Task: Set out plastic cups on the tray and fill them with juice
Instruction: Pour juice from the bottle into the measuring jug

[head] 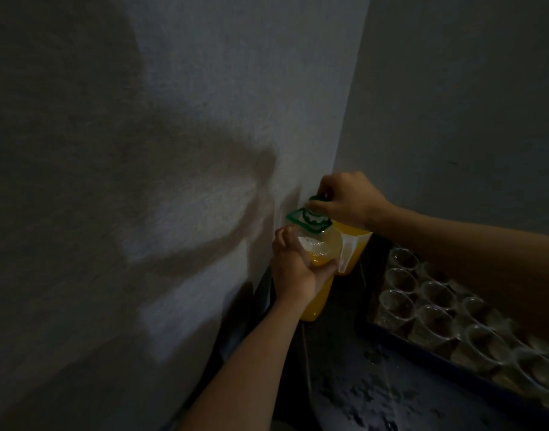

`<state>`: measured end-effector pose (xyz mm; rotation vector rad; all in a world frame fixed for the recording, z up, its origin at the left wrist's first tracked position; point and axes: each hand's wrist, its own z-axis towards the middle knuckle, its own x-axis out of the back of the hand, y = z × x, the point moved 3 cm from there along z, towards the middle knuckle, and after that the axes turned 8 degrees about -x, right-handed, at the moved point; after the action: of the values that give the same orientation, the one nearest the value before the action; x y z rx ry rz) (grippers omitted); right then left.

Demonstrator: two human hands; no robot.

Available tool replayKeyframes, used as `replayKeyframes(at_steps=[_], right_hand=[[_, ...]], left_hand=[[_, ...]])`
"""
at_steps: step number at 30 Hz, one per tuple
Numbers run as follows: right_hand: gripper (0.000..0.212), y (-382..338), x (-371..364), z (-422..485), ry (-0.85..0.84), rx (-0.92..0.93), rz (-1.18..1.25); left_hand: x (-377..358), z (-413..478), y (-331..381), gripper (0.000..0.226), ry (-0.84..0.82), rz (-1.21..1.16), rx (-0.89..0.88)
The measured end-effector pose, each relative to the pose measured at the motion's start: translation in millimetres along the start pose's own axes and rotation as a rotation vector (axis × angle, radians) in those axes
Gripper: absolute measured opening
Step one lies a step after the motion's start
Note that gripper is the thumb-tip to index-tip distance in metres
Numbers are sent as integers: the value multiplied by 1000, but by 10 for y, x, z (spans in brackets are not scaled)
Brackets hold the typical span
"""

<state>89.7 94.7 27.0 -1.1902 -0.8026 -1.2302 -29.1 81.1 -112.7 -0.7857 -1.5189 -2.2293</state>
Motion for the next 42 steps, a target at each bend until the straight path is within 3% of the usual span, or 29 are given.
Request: replayKeyframes(at_steps=[5, 10, 17, 21, 27, 33, 37, 42], right_hand=[[61, -5, -78, -46, -38, -143, 73], [44, 48, -1, -46, -62, -73, 25], [55, 19, -88, -50, -120, -150, 121], [44, 4, -103, -61, -91, -71, -4], [39, -119, -207, -140, 40, -148, -148], [51, -187, -151, -137, 23, -236, -197], [43, -255, -111, -125, 27, -251, -233], [68, -141, -78, -142, -6, -230, -235]], left_hand=[[7, -25, 11, 125, -39, 0, 22], [18, -21, 11, 118, -9, 7, 5], [13, -21, 22, 124, -59, 23, 29], [36, -7, 15, 105, 53, -15, 15], [11, -18, 17, 125, -58, -17, 80], [6, -57, 39, 124, -17, -34, 51], [11, -63, 43, 122, 5, -71, 33], [-14, -103, 23, 121, 67, -64, -12]])
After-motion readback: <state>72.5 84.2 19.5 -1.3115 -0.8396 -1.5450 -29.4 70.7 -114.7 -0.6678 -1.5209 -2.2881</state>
